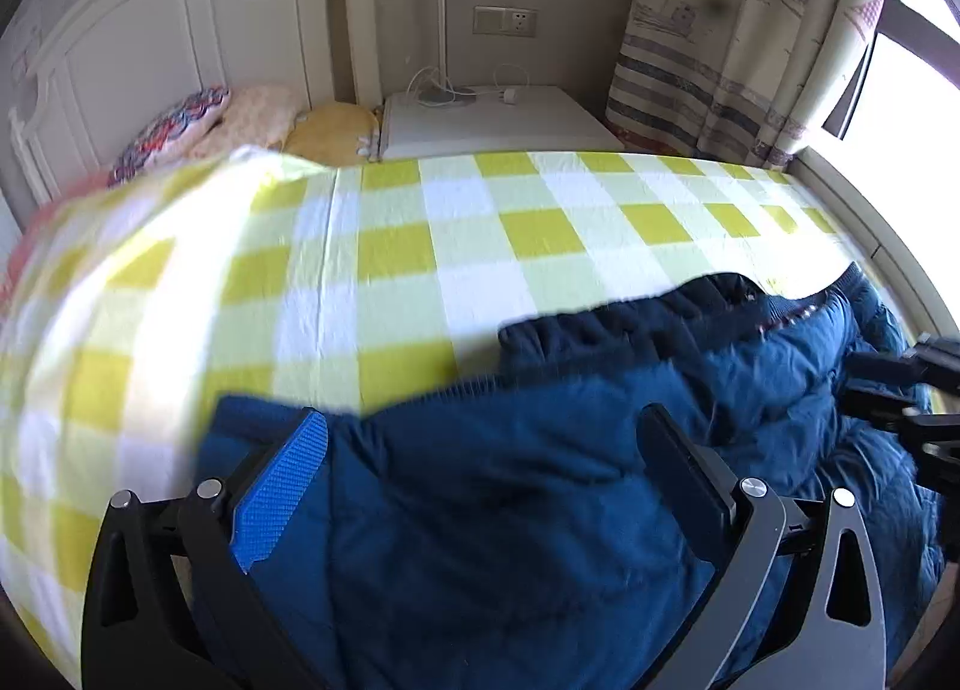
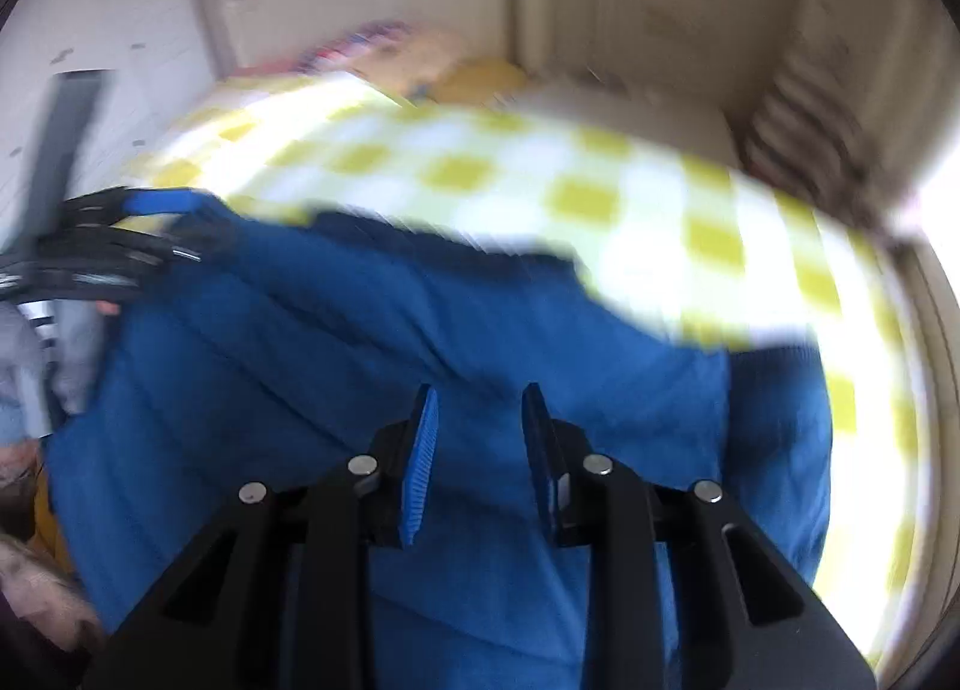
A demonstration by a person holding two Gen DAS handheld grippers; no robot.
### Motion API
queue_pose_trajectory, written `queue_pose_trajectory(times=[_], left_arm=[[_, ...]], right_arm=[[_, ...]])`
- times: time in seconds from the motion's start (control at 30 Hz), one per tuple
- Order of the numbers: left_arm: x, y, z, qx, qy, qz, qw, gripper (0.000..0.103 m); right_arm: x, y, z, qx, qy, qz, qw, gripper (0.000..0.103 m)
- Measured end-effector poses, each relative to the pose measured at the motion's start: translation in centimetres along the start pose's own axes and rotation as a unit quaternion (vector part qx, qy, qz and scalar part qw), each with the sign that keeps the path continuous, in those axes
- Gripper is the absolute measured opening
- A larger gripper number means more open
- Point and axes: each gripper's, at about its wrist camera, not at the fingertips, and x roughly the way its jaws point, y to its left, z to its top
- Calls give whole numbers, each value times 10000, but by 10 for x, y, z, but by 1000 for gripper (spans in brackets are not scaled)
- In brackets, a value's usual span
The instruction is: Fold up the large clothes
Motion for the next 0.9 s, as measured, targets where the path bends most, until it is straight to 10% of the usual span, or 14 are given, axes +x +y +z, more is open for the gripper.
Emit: queue_pose_trajectory(times=[0.17, 0.4, 0.57, 0.67, 0.77, 0.9], left_arm=[[58, -3, 3, 250, 432, 66, 9987, 99], [61, 21, -4, -384, 346, -435, 9977, 99], [61, 22, -6, -399, 356, -464, 9975, 99], [63, 20, -5, -399, 375, -465, 9974, 99], [63, 20, -5, -398, 385, -498, 9972, 99], [63, 20, -5, -381, 388, -473, 9974, 99]], right_arm=[[41, 36, 24, -784, 298, -77, 9964, 36], [57, 0, 21, -122, 201, 469, 9986, 36], [16, -22, 30, 185, -506, -438, 9976, 50], [30, -59, 17, 435, -99, -1078, 9932, 65], [44, -91, 8, 1114, 75, -371, 9931, 68], [14, -98, 8, 1233, -408, -972, 9868, 66]])
